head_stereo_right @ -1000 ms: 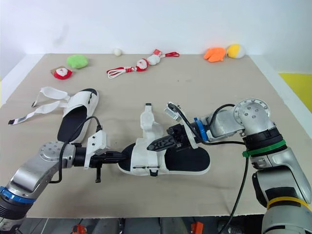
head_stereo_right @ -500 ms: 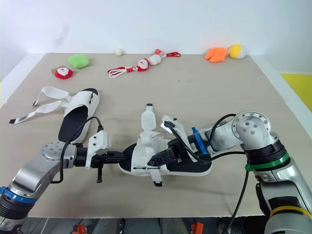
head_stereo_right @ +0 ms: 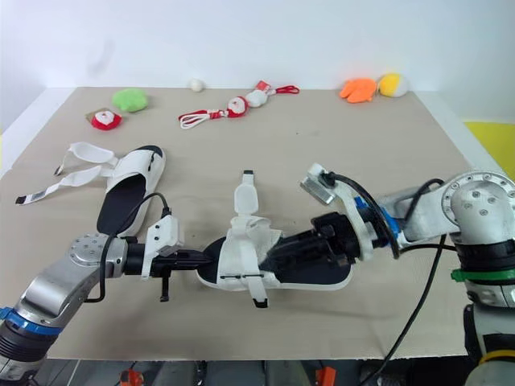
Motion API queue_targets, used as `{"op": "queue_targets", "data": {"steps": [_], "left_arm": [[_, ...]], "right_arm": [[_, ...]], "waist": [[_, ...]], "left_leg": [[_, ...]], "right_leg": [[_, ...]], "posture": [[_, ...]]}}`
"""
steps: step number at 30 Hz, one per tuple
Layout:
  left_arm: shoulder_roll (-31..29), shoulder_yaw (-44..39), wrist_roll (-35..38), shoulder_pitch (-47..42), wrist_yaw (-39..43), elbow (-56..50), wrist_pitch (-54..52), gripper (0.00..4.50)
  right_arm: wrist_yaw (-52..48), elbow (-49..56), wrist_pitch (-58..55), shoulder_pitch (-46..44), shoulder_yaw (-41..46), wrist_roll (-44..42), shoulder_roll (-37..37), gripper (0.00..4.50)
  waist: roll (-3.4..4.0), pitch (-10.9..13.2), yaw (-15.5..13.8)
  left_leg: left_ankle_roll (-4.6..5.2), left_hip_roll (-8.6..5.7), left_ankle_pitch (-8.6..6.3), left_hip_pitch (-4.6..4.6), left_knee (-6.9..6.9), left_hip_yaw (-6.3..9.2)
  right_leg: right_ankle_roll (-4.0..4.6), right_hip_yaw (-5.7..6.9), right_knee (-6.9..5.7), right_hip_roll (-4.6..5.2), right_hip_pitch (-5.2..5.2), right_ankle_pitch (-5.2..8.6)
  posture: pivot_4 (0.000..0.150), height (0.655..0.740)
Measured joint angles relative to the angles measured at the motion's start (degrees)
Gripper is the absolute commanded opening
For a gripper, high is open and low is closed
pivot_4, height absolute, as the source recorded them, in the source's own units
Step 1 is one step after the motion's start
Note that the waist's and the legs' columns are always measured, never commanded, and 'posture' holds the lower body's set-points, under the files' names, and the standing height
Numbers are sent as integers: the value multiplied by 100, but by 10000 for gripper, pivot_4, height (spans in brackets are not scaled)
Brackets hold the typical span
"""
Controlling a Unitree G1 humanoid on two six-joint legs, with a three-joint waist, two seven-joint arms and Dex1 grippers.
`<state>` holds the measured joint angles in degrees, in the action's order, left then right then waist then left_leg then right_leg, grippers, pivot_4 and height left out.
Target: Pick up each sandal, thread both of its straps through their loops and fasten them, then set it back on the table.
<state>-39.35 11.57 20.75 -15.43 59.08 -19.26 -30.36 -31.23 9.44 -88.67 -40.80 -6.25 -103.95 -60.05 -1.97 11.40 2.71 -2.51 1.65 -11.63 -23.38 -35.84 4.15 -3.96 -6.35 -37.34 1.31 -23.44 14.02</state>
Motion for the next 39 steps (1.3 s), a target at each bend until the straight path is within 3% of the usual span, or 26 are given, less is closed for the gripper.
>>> {"op": "queue_targets", "data": {"steps": [9,18,25,28,35,39], "left_arm": [[-21,-32,-1,67,-14,-59,-5,0],[-31,-27,1,78,20,-66,-4,0],[-45,-29,0,92,12,-83,-11,0],[-46,-28,2,104,4,-96,-17,0],[-45,-28,18,107,0,-161,-106,0],[-44,-26,34,102,-7,-165,-114,0]], "right_arm": [[369,1559,518,2110,49,848,-285,44452],[812,1845,1273,2601,222,1810,261,44452],[1299,1829,1360,2496,123,2023,1032,44452],[1541,1759,1350,2355,20,1981,1237,36434],[1914,1726,1324,2203,-4,1534,1256,1811],[2016,1724,1264,2190,-48,1108,1033,478]], "waist": [[3,-2,-4],[2,-5,-4],[1,-6,1],[1,-6,0],[2,-6,-2],[2,-6,-2]], "left_leg": [[5,3,-3,3,-8,-5],[4,5,-3,4,-20,-8],[4,7,-2,5,-31,-8],[4,6,-2,4,-36,-8],[4,5,-3,-1,-33,-7],[5,4,-3,-1,-33,-7]], "right_leg": [[-11,-1,5,-1,1,-6],[-6,-3,9,-1,6,-4],[0,-3,9,-3,9,-10],[2,-4,9,-2,11,-12],[3,-5,9,-2,10,-10],[5,-4,10,-1,10,-9]], "posture": [[1500,7400],[1500,7400],[1500,7400],[1500,7400],[1500,7400],[1500,7400]]}}
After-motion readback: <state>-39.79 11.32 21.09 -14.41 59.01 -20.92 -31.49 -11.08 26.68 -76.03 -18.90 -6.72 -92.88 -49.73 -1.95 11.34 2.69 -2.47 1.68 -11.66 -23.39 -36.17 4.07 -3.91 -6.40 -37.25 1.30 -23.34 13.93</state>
